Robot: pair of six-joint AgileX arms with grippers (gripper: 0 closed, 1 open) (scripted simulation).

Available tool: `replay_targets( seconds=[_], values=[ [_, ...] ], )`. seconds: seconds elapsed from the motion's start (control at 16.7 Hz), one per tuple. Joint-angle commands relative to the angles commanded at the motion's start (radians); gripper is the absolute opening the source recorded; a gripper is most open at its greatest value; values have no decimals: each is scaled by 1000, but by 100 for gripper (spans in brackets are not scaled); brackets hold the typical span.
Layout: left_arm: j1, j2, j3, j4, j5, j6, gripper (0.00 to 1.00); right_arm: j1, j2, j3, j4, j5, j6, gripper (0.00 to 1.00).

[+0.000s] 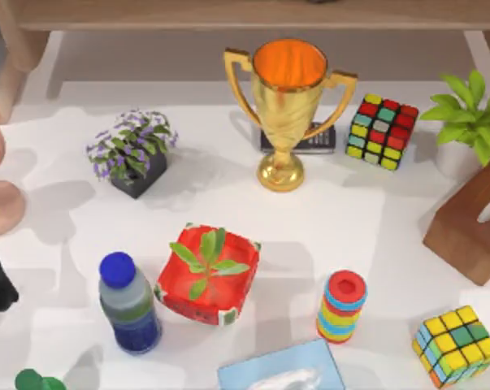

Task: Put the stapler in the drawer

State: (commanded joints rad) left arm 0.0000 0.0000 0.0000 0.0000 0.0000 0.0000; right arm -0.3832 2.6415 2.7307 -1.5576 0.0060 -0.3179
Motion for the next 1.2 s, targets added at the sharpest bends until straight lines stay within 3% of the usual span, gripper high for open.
replay_targets(
  seconds=[0.48, 1.2],
  values=[
    [0, 0, 0, 0, 0, 0, 100, 5, -195, 37, -12, 47, 129, 0],
    [0, 0, 0, 0, 0, 0, 100, 8, 29, -136, 66, -4, -47, 0]
  ],
)
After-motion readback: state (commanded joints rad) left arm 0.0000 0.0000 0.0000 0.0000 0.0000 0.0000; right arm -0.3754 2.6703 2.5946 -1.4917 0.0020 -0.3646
